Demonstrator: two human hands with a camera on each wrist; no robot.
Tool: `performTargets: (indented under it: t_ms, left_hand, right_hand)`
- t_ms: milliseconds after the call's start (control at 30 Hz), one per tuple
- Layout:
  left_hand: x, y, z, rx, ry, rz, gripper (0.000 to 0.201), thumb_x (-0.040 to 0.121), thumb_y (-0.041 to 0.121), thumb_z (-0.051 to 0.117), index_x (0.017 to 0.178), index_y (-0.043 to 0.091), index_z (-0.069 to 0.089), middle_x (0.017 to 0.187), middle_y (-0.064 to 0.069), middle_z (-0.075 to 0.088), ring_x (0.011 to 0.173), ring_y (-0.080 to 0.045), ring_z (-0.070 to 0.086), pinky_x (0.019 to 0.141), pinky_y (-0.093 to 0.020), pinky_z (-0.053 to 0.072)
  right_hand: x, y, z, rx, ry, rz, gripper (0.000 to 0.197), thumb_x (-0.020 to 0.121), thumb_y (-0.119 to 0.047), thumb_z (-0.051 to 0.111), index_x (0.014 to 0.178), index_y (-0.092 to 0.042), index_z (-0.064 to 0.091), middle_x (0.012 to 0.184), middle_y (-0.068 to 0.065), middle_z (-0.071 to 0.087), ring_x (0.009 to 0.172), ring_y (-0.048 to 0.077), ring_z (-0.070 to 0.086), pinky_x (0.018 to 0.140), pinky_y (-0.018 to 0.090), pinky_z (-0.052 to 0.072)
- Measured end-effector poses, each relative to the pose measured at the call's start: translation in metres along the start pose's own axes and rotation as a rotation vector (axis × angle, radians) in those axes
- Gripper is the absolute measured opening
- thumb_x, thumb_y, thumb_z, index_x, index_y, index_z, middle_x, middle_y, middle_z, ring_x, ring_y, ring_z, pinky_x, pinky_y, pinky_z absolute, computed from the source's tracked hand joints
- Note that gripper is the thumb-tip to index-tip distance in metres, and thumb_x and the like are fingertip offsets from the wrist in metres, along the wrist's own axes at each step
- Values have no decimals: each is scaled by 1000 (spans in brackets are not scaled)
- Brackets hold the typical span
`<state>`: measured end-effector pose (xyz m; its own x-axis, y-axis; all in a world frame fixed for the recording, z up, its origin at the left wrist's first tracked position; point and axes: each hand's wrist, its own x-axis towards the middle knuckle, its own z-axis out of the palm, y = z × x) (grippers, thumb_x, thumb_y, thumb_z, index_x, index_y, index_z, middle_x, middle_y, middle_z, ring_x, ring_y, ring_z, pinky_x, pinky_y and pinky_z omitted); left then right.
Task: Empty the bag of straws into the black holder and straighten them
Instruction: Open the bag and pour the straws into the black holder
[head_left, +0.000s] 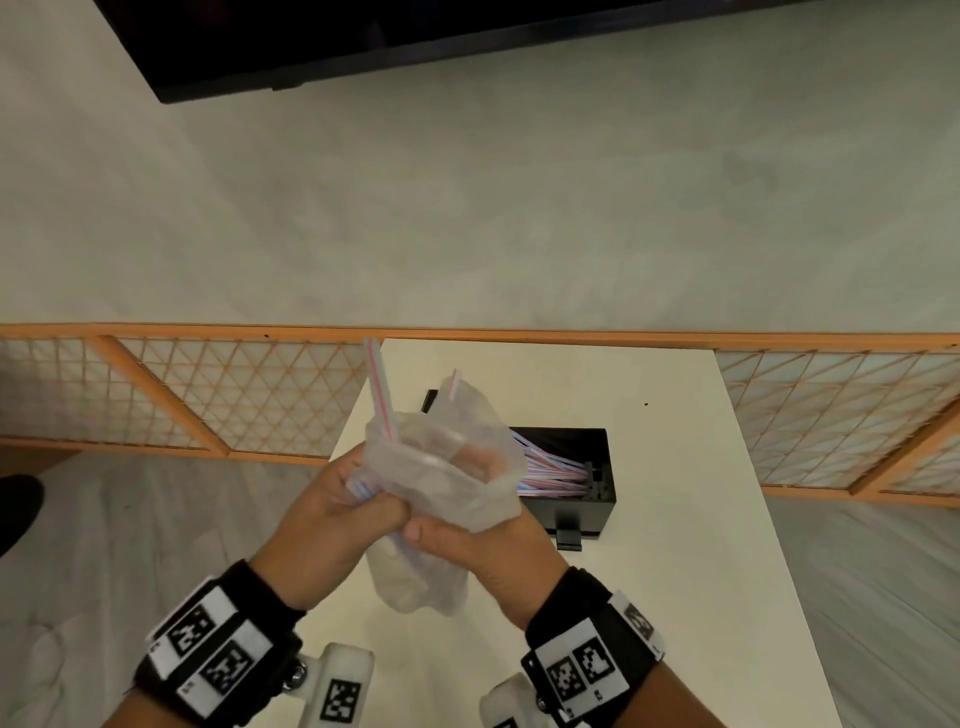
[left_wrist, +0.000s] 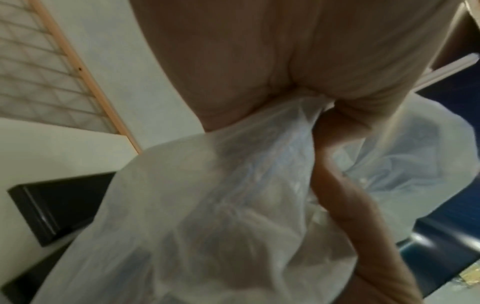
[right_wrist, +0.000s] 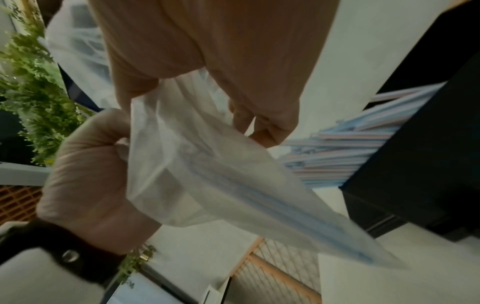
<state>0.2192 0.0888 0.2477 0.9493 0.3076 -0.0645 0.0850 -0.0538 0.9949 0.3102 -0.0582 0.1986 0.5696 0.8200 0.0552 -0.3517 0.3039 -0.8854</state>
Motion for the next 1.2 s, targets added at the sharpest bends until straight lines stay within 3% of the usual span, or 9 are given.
performTargets:
  t_ms: [100,233,333,467,567,667,867,1100,1200]
  left_hand:
    - [3,0,11,-56,-28,-7,61,69,-6,48,127,9,61,113,-19,71,106,-33,69,85,-40,54]
    - [11,13,23,-79,-20,13,84,53,6,51,136,16,52,143,-4,57,141,-16,48,112,-42,41]
    - [21,26,25,-47,30,39,84,53,9,51,136,17,50,147,8,53,143,0,41,121,-38,29]
    - [23,41,23,233,23,90,55,71,11,46,123,26,52,123,17,59,122,3,53,98,-22,42]
    - [21,44,16,562,-37,109,18,102,23,50,117,33,51,102,15,63,94,-5,61,77,-14,47]
    - [21,46,11,758,29,183,15,102,34,57,116,38,54,84,6,67,77,-13,63,64,-19,51]
    - [17,51,22,365,187,297,37,89,15,74,122,32,69,100,-4,73,93,-29,70,91,-50,58]
    - [24,55,16,209,330,376,16,101,26,64,102,20,79,107,-3,75,105,-25,70,90,-45,58]
    - [29,52,14,120,292,316,22,100,8,62,82,20,69,88,-2,72,84,-18,65,80,-35,54]
  right_hand:
    - [-4,1,-16,44,54,-4,51,86,7,73,132,-10,62,131,19,65,124,34,60,109,54,45]
    - [-9,2,-33,215,153,-11,56,88,-3,70,141,0,51,138,27,57,131,43,53,112,61,39]
    - [-12,4,-41,386,261,-3,53,88,-4,69,139,-2,55,137,24,60,130,41,55,111,58,41]
    - [-13,1,-49,464,339,-86,53,91,-8,65,142,-5,53,141,22,57,133,38,53,112,58,40]
    - [-13,-6,-59,468,390,-122,55,92,-8,63,146,-7,48,143,22,55,134,38,52,110,59,40]
    - [-13,-8,-65,444,423,-108,56,89,-10,69,142,-8,53,139,21,59,131,39,55,105,57,46]
    - [-13,-14,-66,465,333,-88,54,91,-9,67,143,-10,52,141,18,58,131,37,55,106,64,42]
    - [-5,-2,-70,579,371,1,49,94,-9,65,141,-9,54,142,22,56,132,38,54,108,52,47]
    - [-3,2,-71,588,365,20,56,92,-12,67,145,-9,51,145,23,53,135,39,51,106,50,49]
